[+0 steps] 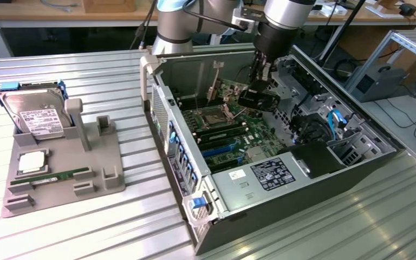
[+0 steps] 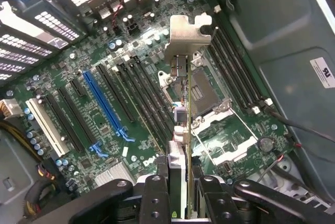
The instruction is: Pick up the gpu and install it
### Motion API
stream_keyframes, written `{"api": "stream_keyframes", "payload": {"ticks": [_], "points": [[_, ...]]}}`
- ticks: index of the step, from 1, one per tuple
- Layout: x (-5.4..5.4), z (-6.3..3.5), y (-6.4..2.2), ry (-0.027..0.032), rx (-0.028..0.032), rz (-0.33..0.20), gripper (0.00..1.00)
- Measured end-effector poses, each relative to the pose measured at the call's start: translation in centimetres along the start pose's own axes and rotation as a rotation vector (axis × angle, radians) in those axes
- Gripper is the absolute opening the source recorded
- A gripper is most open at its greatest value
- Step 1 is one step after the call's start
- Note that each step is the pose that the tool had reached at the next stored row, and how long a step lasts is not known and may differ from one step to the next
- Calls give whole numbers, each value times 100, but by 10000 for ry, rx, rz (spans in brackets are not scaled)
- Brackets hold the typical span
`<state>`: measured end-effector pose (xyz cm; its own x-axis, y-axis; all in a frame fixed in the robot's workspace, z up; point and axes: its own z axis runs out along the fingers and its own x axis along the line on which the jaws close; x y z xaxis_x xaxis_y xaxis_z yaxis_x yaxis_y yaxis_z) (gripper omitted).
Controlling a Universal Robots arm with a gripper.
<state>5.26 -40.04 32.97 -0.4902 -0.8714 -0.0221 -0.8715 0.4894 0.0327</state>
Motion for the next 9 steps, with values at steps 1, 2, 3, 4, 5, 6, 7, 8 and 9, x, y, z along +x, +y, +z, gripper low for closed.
{"api": "stream_keyframes", "payload": {"ticks": [1, 2, 3, 4, 5, 6, 7, 8, 9], "points": [[0, 0, 0, 2, -2, -75, 27], [0, 1, 0, 6, -4, -196, 27], [0, 1, 0, 10, -7, -305, 27], [0, 2, 0, 13, -9, -423, 27], [0, 2, 0, 18, -12, -557, 27], [0, 3, 0, 22, -15, -702, 27], [0, 4, 0, 28, -19, -865, 27], [0, 4, 0, 33, -22, -984, 27], [0, 5, 0, 36, -25, -1102, 27]]}}
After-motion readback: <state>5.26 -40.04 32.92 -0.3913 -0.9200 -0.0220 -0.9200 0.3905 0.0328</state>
